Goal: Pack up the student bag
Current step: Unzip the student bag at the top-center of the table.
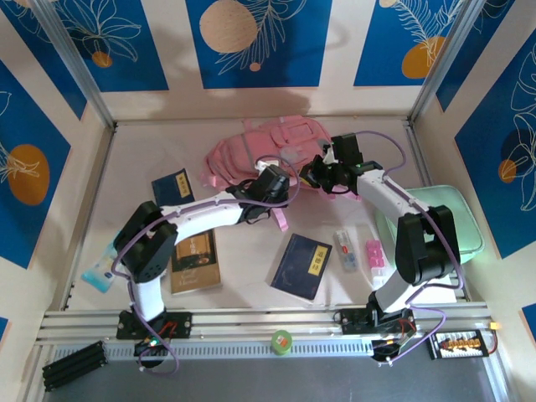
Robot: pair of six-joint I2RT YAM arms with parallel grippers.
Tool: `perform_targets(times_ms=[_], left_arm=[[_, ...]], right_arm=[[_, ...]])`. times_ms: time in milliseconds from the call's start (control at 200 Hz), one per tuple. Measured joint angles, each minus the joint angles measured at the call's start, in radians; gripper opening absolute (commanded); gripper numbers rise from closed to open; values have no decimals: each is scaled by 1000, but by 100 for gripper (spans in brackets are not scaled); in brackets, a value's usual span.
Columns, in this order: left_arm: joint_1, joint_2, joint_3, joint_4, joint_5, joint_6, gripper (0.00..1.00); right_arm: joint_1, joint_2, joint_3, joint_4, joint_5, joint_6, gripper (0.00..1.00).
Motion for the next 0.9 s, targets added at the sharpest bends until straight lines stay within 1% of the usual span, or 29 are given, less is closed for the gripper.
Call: perform_targets(times_ms=[100, 500, 600, 755, 900], left_arm=[[0, -15, -20, -1, 3, 1, 0], [21, -76, -89, -20, 60, -3, 0], [53, -119, -129, -47, 74, -2, 0], [129, -214, -217, -89, 103, -2, 0], [182, -239, -255, -108, 144, 2, 8]], right_arm=[[-2, 6, 0, -3, -3, 0, 0], [-15, 13, 0, -14, -18, 0, 0], [-24, 13, 0, -24, -16, -4, 0], [-33, 13, 0, -29, -14, -8, 0], [-35, 21, 0, -28, -13, -8, 0]])
